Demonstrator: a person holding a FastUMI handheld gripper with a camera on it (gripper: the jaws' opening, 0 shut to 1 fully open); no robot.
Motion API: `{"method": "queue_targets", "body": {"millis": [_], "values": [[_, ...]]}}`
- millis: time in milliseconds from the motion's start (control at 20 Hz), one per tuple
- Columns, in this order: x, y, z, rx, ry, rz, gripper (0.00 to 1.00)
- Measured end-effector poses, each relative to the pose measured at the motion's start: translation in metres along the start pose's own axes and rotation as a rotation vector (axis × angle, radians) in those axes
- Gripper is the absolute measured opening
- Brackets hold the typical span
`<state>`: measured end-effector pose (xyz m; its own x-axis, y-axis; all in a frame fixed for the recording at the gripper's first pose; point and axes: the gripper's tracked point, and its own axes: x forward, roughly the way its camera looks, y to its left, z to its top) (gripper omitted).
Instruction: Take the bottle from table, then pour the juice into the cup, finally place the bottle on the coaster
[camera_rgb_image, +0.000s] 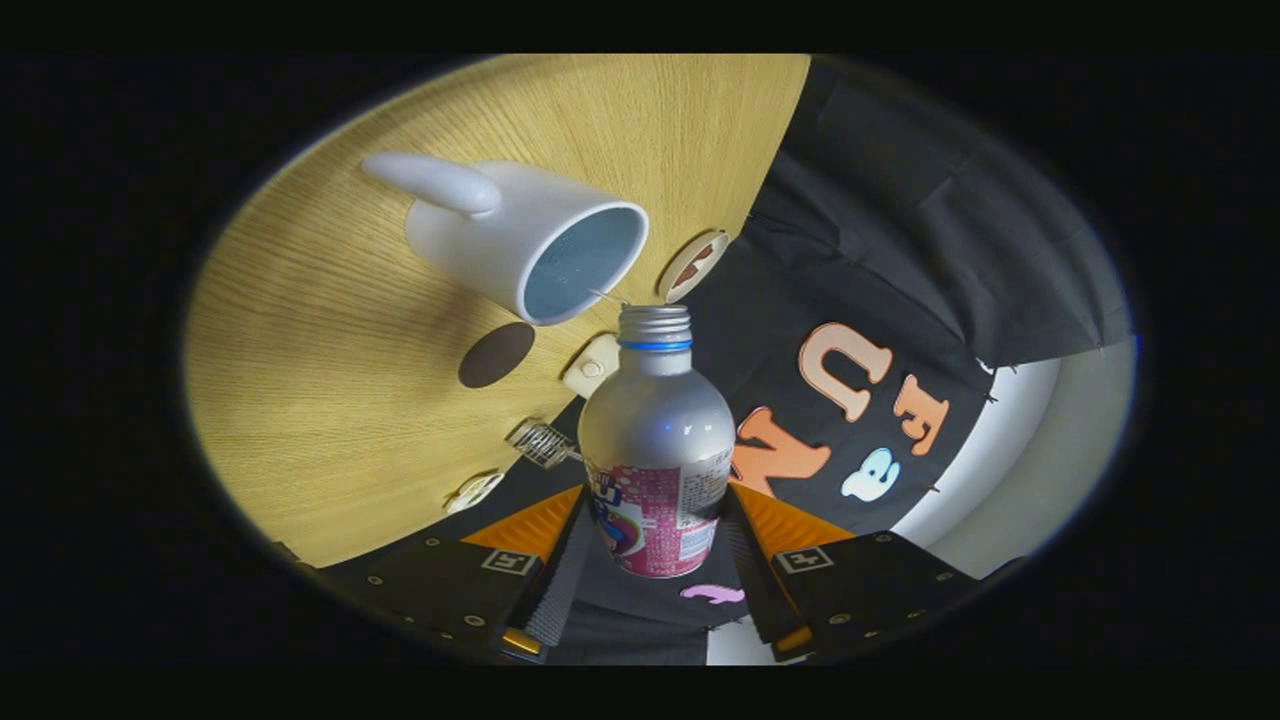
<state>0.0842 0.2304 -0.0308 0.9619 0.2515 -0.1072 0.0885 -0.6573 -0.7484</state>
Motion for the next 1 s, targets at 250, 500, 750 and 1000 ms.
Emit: {"method": "queue_targets", "body": {"millis": [250,500,750,1000], "values": [[0.000,0.013,0.002,0.034,0.000,0.029,0.71],[-0.001,0.029,-0.002,0.162,0.025,0.059,0.71],[0.000,0.040,-0.002,0.385,0.059,0.079,0.72],[-0.006,0.044,0.007,0.574,0.048,0.109,0.72]]}}
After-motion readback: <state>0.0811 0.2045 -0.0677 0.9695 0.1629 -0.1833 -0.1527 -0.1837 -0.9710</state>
